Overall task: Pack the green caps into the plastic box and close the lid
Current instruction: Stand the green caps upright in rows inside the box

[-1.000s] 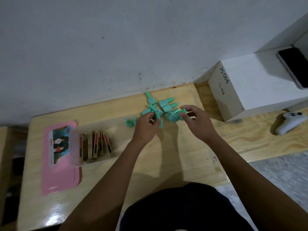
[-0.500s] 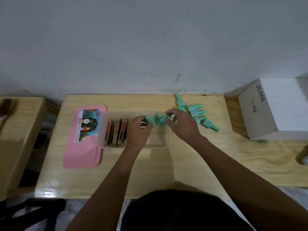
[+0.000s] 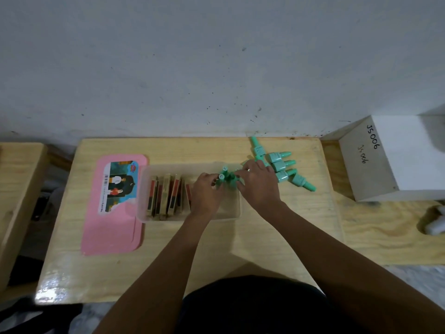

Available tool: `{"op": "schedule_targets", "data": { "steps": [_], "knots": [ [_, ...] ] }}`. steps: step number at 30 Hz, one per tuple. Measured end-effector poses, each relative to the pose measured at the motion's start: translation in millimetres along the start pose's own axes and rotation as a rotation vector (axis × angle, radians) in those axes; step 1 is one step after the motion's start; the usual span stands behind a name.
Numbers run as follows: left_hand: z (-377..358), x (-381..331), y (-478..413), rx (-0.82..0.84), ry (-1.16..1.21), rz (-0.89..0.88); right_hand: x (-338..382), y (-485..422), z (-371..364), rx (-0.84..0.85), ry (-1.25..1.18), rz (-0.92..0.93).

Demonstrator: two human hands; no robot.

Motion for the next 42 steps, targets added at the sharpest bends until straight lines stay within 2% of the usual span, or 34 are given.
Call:
{"op": "schedule_targets", "data": {
  "steps": [5, 21, 24, 26, 30, 32, 35, 37, 42],
  "knots": [
    [-11, 4, -5, -0.025, -0.037, 0.022, -4, 4, -1, -0.027, -0.072, -0.031],
    [-17, 9, -8, -0.033, 0.084, 0.025, -23, 22, 6, -0.038, -0.308, -0.061],
    [-15, 8, -5, -0.036, 0.092, 0.041, -44, 41, 13, -0.070, -0.329, -0.138],
    [-8, 5, 2, -0.110, 0.052, 0.021, -65, 57, 13, -0.080, -0.337, -0.223],
    [2, -28, 28, -0.254, -0.026, -0.144, -116, 98, 7, -0.106, -0.374, -0.434],
    [-9, -54, 41, -0.194, -0.015, -0.237, -140, 118, -1, -0.079, -0.379, -0.525],
    [-48, -87, 49, 0.095, 0.048, -0.290, -167, 141, -13, -0.031, -0.420, -0.621],
    [-79, -103, 48, 0.241, -0.004, -0.297, -181, 148, -18, -0.025, -0.449, -0.650],
    [-138, -119, 25, 0.272, -0.273, -0.282, -200, 144, -32, 0.085, -0.505, -0.637]
  ]
}}
Point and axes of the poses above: each hand's wrist, its own y-axis away from the middle knuckle, its own z-axis out of the back of the hand, x = y × z, the point moved 7 cm from there along -y, towards the middle knuckle, and after that the axes turned 15 degrees about z, right-handed, at the moved point
